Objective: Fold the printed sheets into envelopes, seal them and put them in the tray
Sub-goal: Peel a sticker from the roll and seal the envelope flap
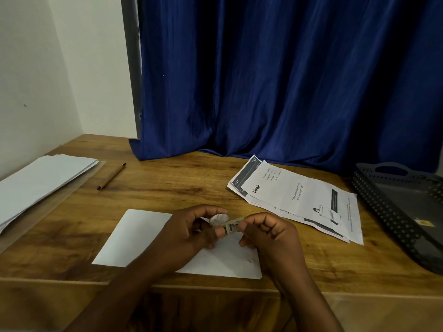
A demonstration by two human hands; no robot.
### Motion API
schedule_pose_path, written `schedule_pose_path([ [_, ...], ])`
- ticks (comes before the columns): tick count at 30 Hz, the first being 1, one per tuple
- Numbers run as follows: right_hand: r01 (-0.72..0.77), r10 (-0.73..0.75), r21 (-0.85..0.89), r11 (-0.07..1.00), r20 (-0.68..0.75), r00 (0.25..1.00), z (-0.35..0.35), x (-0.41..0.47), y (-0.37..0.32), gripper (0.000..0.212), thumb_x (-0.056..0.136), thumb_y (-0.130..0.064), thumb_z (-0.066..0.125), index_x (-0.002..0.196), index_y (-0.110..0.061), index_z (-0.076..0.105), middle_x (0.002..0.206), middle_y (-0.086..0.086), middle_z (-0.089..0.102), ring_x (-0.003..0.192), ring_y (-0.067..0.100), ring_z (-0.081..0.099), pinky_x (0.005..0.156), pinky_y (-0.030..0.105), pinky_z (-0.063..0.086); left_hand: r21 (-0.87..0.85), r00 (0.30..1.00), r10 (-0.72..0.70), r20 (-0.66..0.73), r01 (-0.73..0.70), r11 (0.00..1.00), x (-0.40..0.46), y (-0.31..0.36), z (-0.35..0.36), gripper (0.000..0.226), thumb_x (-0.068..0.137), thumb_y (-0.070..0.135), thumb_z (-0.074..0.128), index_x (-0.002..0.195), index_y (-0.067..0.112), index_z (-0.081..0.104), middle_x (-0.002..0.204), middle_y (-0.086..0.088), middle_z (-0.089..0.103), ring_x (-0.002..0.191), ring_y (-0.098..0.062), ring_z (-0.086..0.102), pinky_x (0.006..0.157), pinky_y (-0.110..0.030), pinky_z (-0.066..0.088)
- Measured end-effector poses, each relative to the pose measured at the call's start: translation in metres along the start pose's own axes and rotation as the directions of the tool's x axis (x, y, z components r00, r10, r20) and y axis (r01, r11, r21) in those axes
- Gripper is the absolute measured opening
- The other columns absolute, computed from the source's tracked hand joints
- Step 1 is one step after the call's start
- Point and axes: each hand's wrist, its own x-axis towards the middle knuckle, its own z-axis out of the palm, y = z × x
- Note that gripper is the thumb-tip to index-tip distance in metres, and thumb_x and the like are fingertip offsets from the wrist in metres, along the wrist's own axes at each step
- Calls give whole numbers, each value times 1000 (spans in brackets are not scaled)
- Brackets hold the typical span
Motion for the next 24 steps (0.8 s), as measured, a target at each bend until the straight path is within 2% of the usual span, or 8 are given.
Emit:
schedule_pose_path([
  [5,-31,33,-57,998,28,999,1,0,1,11,85,-14,76,77,-21,79,74,5,76,61,12,68,58,17,51,5,999,39,39,-39,999,-1,0,1,40,85,23,72,123,31,66,110,13,74,84,-14,71,72,-25,58],
  [9,-39,41,-52,998,42,998,0,1,1,6,83,-16,77,77,-18,79,73,4,76,60,9,67,57,15,50,40,997,60,51,-62,997,-2,-2,-1,43,90,11,72,126,33,64,112,15,73,86,-18,71,74,-24,58],
  [11,-41,44,-42,998,52,998,1,2,1,7,82,-12,77,77,-16,78,71,3,76,58,9,66,56,15,49,49,995,78,56,-80,996,-2,-3,-1,46,90,10,71,127,35,62,115,18,70,91,-17,70,74,-23,58],
  [16,-51,50,43,998,31,998,2,5,4,15,79,3,79,83,-9,73,72,5,73,55,15,65,55,22,52,18,993,100,63,-102,995,-2,-3,-1,52,89,9,72,133,33,59,115,14,68,97,-20,68,73,-29,60],
  [20,3,-3,-19,1000,19,1000,2,3,5,11,82,-6,78,81,-16,80,74,5,76,58,13,66,56,19,50,12,994,90,62,-91,996,-1,-4,0,51,89,11,72,134,34,60,115,14,68,99,-21,69,75,-29,61],
  [24,64,-57,-121,991,58,997,3,0,7,27,88,-4,72,93,-29,82,81,-4,77,65,12,69,61,21,53,-15,997,66,37,-66,998,1,-5,-1,50,82,24,76,129,30,62,116,9,71,103,-20,71,86,-35,60],
])
